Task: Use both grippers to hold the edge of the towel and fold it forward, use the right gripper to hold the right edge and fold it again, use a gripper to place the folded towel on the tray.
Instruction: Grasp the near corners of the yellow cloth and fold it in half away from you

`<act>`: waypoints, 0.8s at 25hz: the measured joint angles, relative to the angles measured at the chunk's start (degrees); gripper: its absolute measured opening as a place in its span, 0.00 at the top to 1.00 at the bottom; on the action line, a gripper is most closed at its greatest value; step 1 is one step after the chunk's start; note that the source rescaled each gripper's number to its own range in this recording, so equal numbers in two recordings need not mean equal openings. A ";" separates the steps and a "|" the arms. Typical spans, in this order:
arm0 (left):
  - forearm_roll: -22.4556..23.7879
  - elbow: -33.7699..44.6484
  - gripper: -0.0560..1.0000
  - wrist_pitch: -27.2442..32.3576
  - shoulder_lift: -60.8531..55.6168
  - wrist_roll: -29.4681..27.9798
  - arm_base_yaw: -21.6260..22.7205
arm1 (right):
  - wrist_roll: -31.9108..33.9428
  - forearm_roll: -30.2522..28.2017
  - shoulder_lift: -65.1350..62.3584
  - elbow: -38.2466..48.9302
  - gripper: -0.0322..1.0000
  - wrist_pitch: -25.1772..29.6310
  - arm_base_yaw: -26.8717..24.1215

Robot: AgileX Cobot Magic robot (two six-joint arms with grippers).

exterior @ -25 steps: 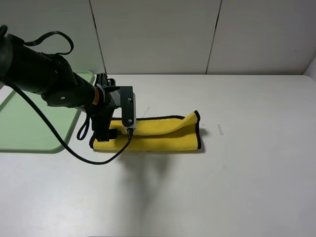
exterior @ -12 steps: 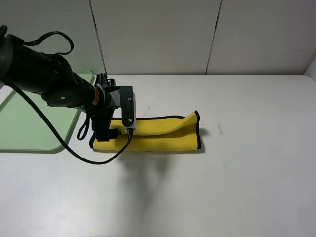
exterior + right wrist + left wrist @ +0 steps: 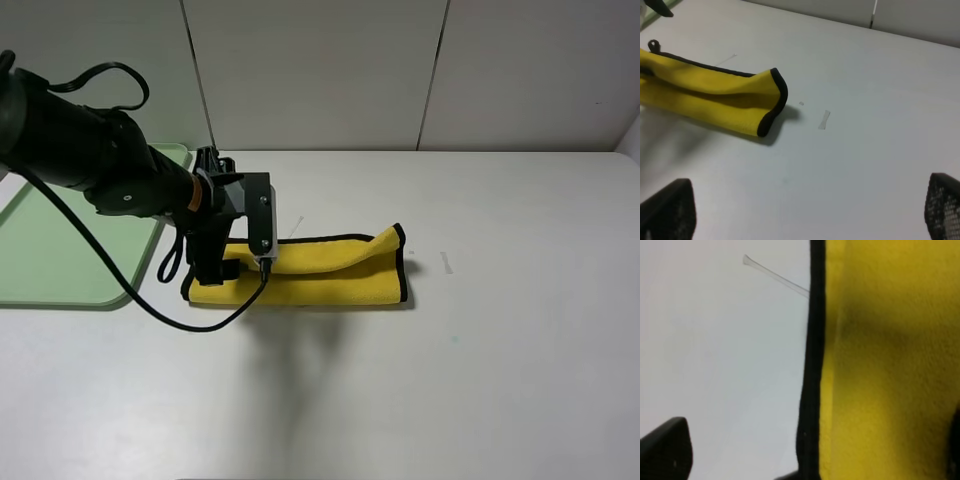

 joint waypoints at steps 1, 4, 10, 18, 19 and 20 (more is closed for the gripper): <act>0.00 -0.39 0.05 0.00 0.00 0.00 0.00 | 0.00 0.00 0.00 0.00 0.00 0.00 0.00; 0.00 -2.08 0.08 -0.05 0.04 0.00 0.00 | 0.00 0.00 0.00 0.00 0.00 0.00 0.00; 0.10 -6.49 0.08 -0.07 0.04 1.33 0.00 | 0.00 0.00 0.00 0.00 0.00 0.00 0.00; 0.10 -8.69 0.09 0.31 0.04 2.97 4.46 | 0.00 0.00 0.00 0.00 0.00 0.00 0.00; 0.10 -8.69 0.09 1.25 0.04 2.46 5.32 | 0.00 0.00 0.00 0.00 0.00 0.00 0.00; 0.10 -8.69 0.09 2.24 0.04 1.85 6.31 | 0.00 0.00 0.00 0.00 0.00 0.00 0.00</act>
